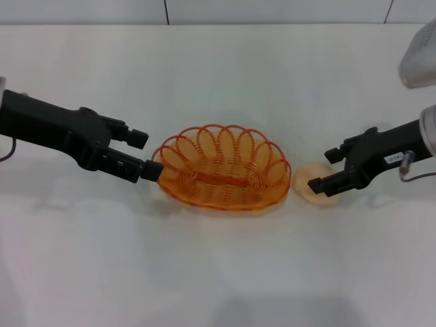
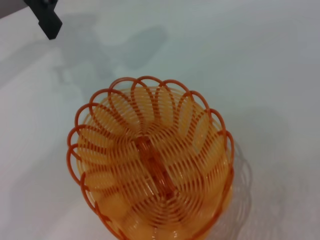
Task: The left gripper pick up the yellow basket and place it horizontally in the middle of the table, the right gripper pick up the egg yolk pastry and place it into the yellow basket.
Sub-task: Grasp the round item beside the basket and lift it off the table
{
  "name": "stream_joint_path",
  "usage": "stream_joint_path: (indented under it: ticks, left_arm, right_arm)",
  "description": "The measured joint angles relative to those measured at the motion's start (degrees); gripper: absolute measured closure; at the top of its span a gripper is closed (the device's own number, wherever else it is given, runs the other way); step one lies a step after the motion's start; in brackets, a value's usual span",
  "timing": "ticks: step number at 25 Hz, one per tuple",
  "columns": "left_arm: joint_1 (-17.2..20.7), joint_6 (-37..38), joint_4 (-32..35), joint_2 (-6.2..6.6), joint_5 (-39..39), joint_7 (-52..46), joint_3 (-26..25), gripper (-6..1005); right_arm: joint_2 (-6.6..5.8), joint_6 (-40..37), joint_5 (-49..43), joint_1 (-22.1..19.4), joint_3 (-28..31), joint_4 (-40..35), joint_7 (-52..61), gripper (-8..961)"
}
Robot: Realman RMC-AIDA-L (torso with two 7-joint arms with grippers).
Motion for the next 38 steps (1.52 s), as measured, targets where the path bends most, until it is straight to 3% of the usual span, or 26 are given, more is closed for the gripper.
stream_joint_path:
  ticks: [17,20,38]
  left_arm:
    - [0.31,-0.72,-0.06,-0.08,0.09,0.21,0.01,120]
    - [0.3,-0.72,-0.05,-0.1,0.09,0.22,-0.04,120]
    - [0.31,-0.68,-0.06,-0.27,0.06,0.17,-0.05,120]
  right_arm:
    - [-0.17,2.99,-0.24,0.26,-1.84,1.33,0.05,332]
    - [-0.13,3.0,-1.1,0.31,-1.81,1.61,0.36,584]
    - [-0.11,1.78,-1.59,0.68,-1.97,1.65,1.46,812]
